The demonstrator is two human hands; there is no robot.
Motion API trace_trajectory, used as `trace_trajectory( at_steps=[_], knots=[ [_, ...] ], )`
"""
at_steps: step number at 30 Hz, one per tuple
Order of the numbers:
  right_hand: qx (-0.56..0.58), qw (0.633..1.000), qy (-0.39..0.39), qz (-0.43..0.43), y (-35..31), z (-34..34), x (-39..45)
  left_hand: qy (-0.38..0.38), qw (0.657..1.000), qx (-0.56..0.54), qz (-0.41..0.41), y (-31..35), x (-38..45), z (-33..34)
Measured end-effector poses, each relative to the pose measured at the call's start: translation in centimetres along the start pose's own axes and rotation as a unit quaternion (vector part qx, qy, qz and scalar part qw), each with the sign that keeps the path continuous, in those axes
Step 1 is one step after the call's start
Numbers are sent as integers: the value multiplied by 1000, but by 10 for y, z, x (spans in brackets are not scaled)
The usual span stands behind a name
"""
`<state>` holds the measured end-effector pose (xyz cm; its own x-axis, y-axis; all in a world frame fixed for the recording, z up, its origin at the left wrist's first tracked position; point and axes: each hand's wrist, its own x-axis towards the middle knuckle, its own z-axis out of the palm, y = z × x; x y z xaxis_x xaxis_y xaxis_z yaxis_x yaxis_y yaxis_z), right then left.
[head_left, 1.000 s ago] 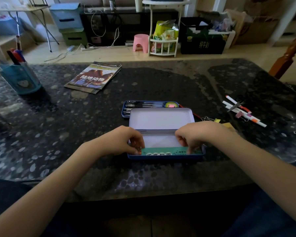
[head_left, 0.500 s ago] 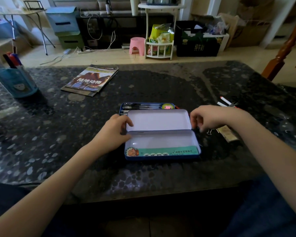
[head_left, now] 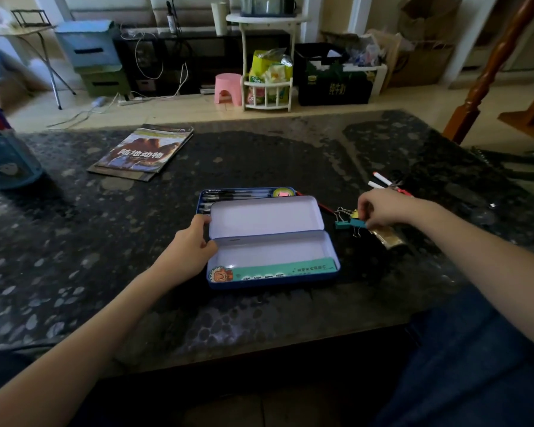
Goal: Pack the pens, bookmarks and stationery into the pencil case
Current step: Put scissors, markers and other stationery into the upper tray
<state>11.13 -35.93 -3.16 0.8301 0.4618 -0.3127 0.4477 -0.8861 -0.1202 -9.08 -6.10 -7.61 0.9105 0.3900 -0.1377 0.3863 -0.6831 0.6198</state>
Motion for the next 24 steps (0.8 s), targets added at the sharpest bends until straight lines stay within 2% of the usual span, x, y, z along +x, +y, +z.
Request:
trace_trajectory(
  at_steps=[4,8,11,13,16,21,24],
  knots=[
    [14,1000,-9,0,8,-7,-1,2,1000,2,-5,1,0,0],
    [14,999,39,3,10,2,-1,13,1000,6,-9,-1,3,-1],
    [-26,998,54,-34,-6,4,-1,23,1000,14,-3,-7,3,-4],
    [-51,998,26,-34,-17,2,-1,27,999,24,-6,-11,3,-7],
    [-86,995,-36,21,-17,-2,-4,30,999,27,-17,-13,2,-9],
    [-70,995,-47,46,-5,-8,-4,21,999,26,-23,-8,1,-9],
    [-74,991,-85,74,-7,-10,-5,18,999,28,-25,-7,0,-9]
  ],
)
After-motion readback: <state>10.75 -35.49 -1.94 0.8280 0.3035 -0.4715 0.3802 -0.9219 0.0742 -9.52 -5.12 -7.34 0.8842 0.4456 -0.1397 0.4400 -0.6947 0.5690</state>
